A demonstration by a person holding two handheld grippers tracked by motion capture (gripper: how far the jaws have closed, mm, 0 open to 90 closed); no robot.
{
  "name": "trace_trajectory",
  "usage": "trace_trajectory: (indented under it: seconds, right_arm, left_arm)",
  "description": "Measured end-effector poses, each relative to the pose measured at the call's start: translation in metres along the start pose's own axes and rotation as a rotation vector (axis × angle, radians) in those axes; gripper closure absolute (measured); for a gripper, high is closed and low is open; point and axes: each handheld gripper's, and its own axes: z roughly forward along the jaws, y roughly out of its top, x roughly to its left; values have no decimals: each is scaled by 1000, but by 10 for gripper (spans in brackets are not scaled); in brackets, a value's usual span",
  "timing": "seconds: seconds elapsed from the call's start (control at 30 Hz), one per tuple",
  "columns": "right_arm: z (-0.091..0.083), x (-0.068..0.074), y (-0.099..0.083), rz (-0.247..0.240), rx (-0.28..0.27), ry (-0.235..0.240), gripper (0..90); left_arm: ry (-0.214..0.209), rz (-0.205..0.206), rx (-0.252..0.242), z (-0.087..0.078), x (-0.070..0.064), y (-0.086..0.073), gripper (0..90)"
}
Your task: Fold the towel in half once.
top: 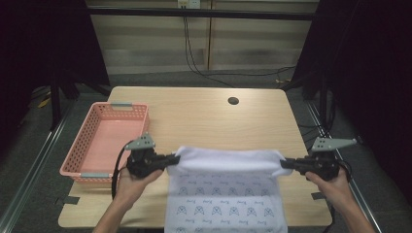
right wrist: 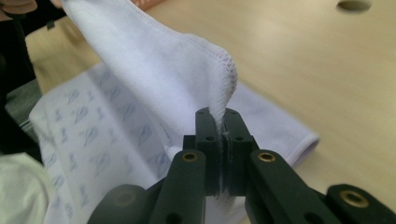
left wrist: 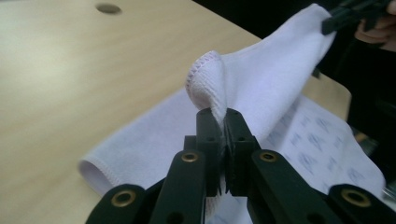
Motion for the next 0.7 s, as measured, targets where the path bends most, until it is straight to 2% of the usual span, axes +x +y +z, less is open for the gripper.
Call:
trace_trajectory:
  seconds: [0.03, 0.07, 0.13, 0.17, 0.27, 0.3, 0.33, 0.37, 0.4, 0.43, 0.5, 0.57, 0.63, 0.7]
  right_arm:
    - [1, 2, -6, 7, 10, 4, 877]
    - [4, 7, -19, 21, 38, 22, 878]
    - [8, 13, -31, 40, 65, 41, 878]
    - [14, 18, -43, 55, 91, 49, 878]
    - [24, 24, -59, 67, 130, 79, 877]
    - [26, 25, -62, 73, 144, 87, 877]
    - [26, 25, -62, 73, 144, 87, 877]
    - [33, 26, -68, 79, 171, 91, 877]
    - [33, 26, -68, 79, 171, 91, 877]
    - [36, 27, -69, 87, 186, 96, 877]
    - [48, 26, -75, 91, 237, 98, 877]
    - [51, 24, -78, 92, 254, 99, 876]
    - [54, 21, -78, 89, 261, 91, 877]
    - [58, 18, -78, 95, 266, 105, 878]
  left_arm:
    - [-2, -14, 27, 0, -6, -13, 869]
    - [-10, -27, 44, 1, -8, -22, 869]
    - [-17, -49, 75, 2, -10, -37, 868]
    - [-36, -70, 107, 2, -10, -52, 868]
    - [-40, -97, 150, 3, -9, -71, 867]
    - [-40, -97, 150, 3, -9, -71, 868]
    - [-40, -106, 165, 5, -9, -75, 868]
    - [-43, -114, 204, 10, -8, -81, 868]
    - [-43, -114, 204, 10, -8, -81, 867]
    - [-48, -109, 225, 12, -7, -82, 867]
    - [-44, -122, 232, 16, -5, -84, 864]
    - [-14, -120, 264, 21, -2, -85, 857]
    - [-15, -120, 269, 22, 0, -85, 857]
    - [6, -112, 283, 29, 3, -83, 860]
